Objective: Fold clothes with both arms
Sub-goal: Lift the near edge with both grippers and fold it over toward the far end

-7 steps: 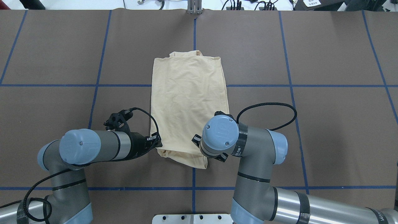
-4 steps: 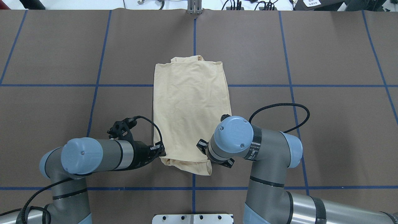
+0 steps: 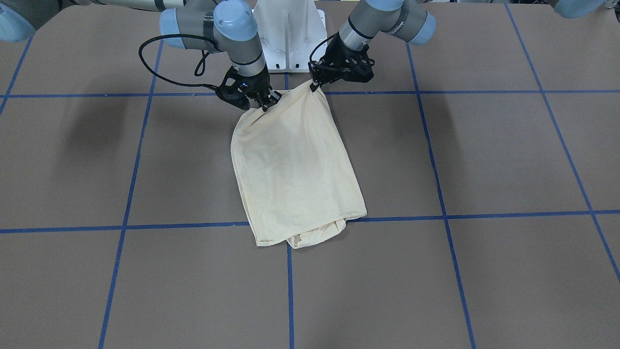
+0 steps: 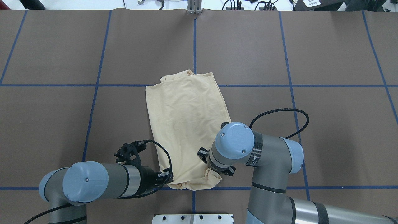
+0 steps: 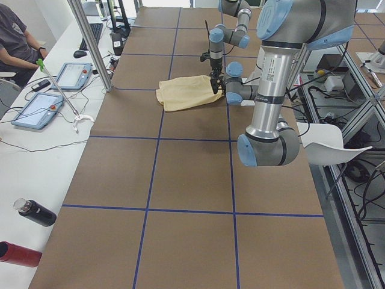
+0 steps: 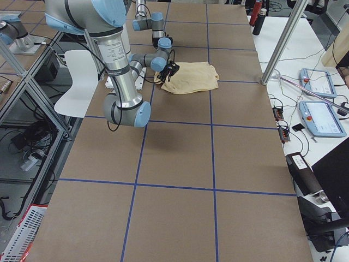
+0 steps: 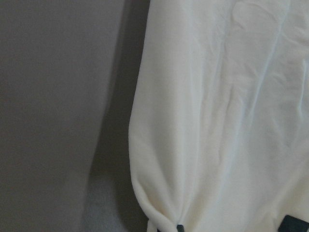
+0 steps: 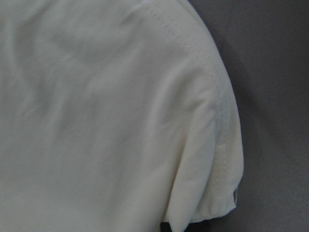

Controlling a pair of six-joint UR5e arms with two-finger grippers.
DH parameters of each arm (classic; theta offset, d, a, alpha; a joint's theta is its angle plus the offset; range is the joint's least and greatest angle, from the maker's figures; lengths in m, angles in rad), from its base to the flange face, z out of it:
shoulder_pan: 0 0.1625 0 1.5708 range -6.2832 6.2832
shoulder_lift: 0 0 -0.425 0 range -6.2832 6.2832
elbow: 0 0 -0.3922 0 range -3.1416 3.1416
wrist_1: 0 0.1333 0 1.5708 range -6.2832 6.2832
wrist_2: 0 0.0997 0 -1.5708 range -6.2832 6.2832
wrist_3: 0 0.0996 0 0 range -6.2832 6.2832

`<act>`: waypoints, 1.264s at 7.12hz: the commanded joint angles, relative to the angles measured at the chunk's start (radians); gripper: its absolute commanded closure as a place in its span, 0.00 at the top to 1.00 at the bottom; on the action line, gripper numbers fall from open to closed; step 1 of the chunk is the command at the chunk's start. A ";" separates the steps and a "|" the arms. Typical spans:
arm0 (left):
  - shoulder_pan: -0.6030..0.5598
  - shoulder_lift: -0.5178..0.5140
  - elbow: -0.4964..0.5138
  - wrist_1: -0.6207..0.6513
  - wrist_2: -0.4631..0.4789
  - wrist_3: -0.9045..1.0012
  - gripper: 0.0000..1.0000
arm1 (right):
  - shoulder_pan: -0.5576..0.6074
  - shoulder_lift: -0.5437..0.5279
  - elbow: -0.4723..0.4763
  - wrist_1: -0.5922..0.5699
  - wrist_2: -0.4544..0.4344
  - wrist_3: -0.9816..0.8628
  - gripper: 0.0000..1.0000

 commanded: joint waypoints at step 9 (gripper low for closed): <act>-0.270 -0.035 -0.037 0.054 -0.141 0.119 0.00 | 0.243 0.091 -0.005 0.007 0.051 -0.263 0.00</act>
